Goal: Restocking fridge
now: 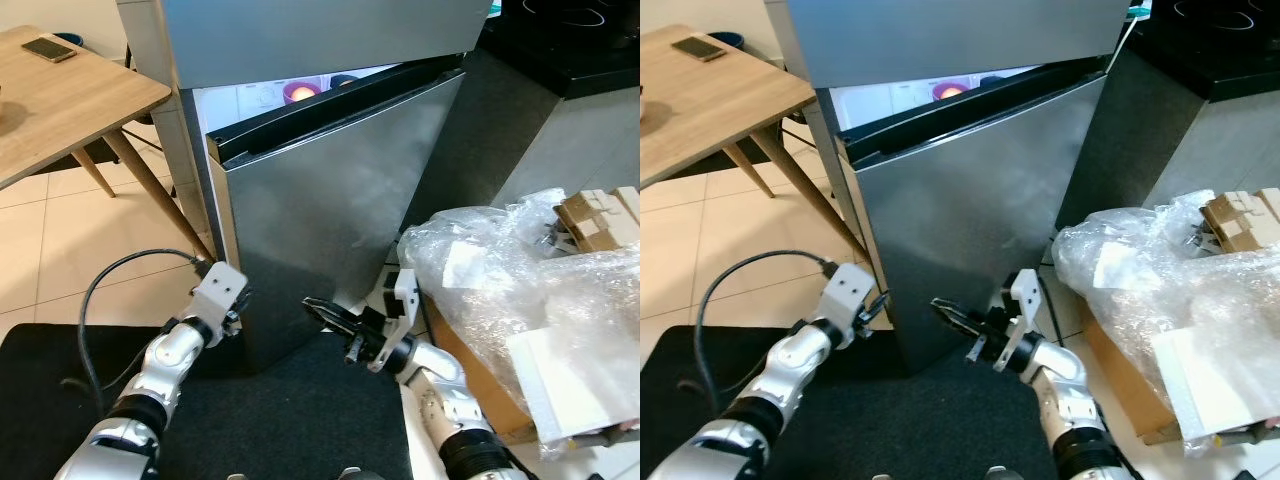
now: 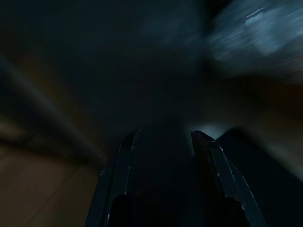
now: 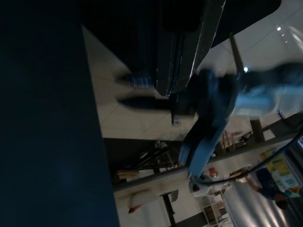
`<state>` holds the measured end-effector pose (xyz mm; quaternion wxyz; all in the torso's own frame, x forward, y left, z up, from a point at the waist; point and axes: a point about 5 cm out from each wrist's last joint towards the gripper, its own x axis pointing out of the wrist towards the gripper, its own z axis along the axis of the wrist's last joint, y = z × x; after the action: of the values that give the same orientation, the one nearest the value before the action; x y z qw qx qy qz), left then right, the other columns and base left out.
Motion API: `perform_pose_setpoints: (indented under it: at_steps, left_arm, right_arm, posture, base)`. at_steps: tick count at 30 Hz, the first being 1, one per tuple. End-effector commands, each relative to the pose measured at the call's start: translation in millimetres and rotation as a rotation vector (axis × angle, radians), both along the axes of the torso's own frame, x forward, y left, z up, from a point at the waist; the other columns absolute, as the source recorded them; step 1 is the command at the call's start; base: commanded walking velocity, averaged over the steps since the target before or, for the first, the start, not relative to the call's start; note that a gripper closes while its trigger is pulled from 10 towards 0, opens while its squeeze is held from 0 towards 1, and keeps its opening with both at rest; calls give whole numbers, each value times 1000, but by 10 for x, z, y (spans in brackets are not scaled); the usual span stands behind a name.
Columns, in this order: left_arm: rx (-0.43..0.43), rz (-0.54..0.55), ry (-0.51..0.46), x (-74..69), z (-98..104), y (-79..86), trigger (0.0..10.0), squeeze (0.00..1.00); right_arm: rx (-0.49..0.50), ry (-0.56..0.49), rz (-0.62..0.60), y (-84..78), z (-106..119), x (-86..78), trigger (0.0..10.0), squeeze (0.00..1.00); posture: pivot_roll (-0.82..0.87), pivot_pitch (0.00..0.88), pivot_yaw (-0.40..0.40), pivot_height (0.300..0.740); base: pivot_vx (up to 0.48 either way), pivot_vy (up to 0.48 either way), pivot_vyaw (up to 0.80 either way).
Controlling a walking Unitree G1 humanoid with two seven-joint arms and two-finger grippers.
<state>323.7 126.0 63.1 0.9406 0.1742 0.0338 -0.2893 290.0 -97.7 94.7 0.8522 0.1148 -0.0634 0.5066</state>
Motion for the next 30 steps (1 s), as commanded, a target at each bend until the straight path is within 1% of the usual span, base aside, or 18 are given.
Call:
perform_pose_setpoints:
  at_steps: [1, 2, 4, 6, 9, 14, 17, 18, 21, 22, 23, 24, 25, 26, 27, 28, 29, 30]
  left_arm:
    - [12, -40, 6, -13, -18, -90, 10000, 0]
    - [28, -34, -15, 33, 23, -132, 10000, 0]
    - [98, 41, -78, 194, 168, -87, 10000, 0]
    - [142, 74, -112, 288, 277, -19, 10000, 0]
    - [200, 113, -153, 361, 375, 85, 10000, 0]
    - [284, 245, -229, 485, 553, 319, 10000, 0]
    - [298, 267, -238, 503, 579, 357, 10000, 0]
    - [319, 288, -250, 521, 610, 404, 10000, 0]
    - [397, 375, -275, 576, 715, 609, 10000, 0]
    - [397, 375, -275, 576, 715, 609, 10000, 0]
    - [441, 433, -291, 595, 784, 764, 10000, 0]
    - [456, 452, -298, 598, 809, 818, 10000, 0]
    - [456, 452, -298, 598, 809, 818, 10000, 0]
    - [471, 476, -304, 601, 838, 884, 10000, 0]
    - [507, 540, -325, 602, 923, 1052, 10000, 0]
    - [532, 586, -340, 599, 983, 1166, 10000, 0]
    - [548, 616, -351, 594, 1023, 1238, 10000, 0]
    - [550, 679, -371, 582, 1128, 1393, 10000, 0]
  right_arm:
    - [-9, 1, -6, 0, -21, -10, 10000, 0]
    - [-7, -6, -13, -5, -5, -2, 10000, 0]
    - [3, -17, -34, -20, 36, 21, 10000, 0]
    - [12, -24, -50, -27, 63, 33, 10000, 0]
    - [24, -29, -63, -20, 85, 35, 10000, 0]
    - [35, -34, -73, -1, 101, 22, 10000, 0]
    - [36, -34, -74, 2, 103, 19, 10000, 0]
    - [36, -35, -75, 5, 105, 17, 10000, 0]
    - [36, -35, -79, 8, 114, 15, 10000, 0]
    - [36, -35, -79, 8, 114, 15, 10000, 0]
    - [37, -37, -79, 11, 125, 16, 10000, 0]
    - [37, -38, -78, 13, 128, 15, 10000, 0]
    - [37, -38, -78, 13, 128, 15, 10000, 0]
    - [37, -39, -78, 17, 132, 16, 10000, 0]
    - [37, -41, -76, 21, 139, 15, 10000, 0]
    - [37, -42, -75, 26, 143, 15, 10000, 0]
    - [37, -43, -74, 29, 146, 15, 10000, 0]
    - [37, -43, -73, 27, 148, 14, 10000, 0]
  posture:
    - [-138, 129, -23, 738]
    - [-142, 137, -20, 738]
    - [-149, 161, -9, 738]
    - [-151, 179, 0, 738]
    - [-151, 202, 13, 738]
    - [-156, 218, 23, 738]
    - [-158, 222, 22, 738]
    - [-161, 226, 22, 738]
    - [-166, 233, 18, 738]
    - [-166, 233, 18, 738]
    - [-168, 234, 17, 738]
    - [-168, 234, 17, 738]
    - [-168, 234, 17, 738]
    - [-171, 235, 15, 738]
    - [-172, 234, 15, 738]
    - [-173, 233, 15, 738]
    - [-173, 233, 15, 738]
    - [-171, 231, 15, 738]
  base:
    - [0, 0, 0]
    - [0, 0, 0]
    - [0, 0, 0]
    - [0, 0, 0]
    - [0, 0, 0]
    - [0, 0, 0]
    - [0, 0, 0]
    - [0, 0, 0]
    - [0, 0, 0]
    - [0, 0, 0]
    - [0, 0, 0]
    - [0, 0, 0]
    - [0, 0, 0]
    - [0, 0, 0]
    - [0, 0, 0]
    - [0, 0, 0]
    - [0, 0, 0]
    - [0, 0, 0]
